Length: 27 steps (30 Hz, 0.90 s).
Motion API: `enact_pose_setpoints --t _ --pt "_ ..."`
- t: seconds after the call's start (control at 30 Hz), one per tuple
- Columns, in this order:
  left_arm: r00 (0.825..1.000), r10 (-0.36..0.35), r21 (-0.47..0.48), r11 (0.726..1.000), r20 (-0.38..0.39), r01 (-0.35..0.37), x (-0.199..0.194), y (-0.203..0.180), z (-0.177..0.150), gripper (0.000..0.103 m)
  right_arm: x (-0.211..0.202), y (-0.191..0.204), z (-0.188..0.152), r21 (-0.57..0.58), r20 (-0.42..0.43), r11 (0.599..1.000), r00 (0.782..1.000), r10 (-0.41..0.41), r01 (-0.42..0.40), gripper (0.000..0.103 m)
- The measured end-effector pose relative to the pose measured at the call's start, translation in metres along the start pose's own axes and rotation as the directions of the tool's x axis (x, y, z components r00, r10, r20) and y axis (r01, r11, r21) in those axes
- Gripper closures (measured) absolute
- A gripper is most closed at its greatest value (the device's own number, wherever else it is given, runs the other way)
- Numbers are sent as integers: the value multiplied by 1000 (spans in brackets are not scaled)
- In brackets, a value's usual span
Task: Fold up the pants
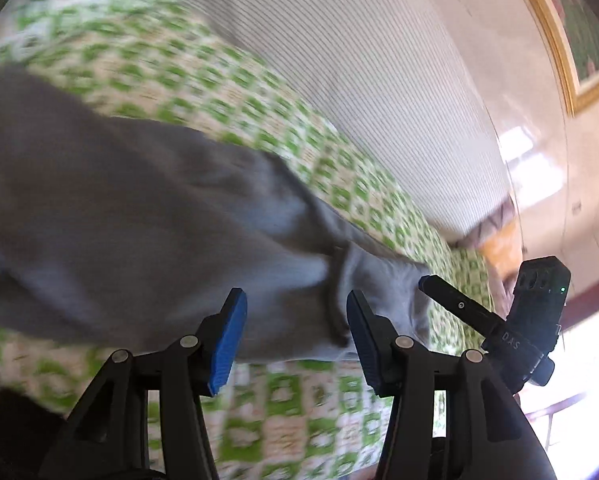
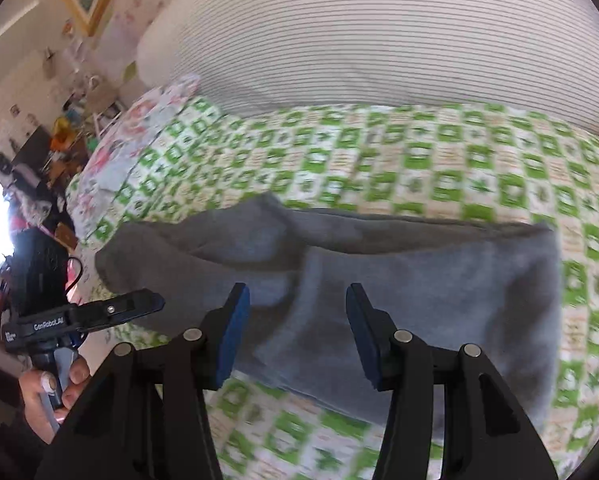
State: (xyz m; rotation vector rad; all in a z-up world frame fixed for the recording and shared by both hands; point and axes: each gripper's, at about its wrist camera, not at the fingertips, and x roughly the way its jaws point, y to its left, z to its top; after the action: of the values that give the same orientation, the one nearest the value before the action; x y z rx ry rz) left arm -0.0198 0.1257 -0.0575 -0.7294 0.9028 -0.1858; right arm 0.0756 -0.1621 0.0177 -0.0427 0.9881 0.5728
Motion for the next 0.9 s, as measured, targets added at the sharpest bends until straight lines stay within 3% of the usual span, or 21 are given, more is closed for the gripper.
enact_pose_setpoints --t 0.3,0.43,0.6,0.77,0.9 --pt "982 125 -126 986 140 -108 -89 87 1 45 50 91 -2 -133 -103 984 989 107 -120 51" --pt "970 178 -140 978 166 -155 -108 113 5 43 78 129 -6 -184 -163 968 977 140 -169 51" --pt "967 181 -148 977 179 -156 -113 134 15 40 107 179 -7 -259 -229 938 958 173 -231 51" --pt "971 174 -125 980 161 -155 -109 144 36 40 131 225 -17 -391 -274 888 952 138 -241 41" --pt "975 172 -83 983 138 -162 -101 145 51 38 155 255 -31 -498 -282 845 958 56 -196 41"
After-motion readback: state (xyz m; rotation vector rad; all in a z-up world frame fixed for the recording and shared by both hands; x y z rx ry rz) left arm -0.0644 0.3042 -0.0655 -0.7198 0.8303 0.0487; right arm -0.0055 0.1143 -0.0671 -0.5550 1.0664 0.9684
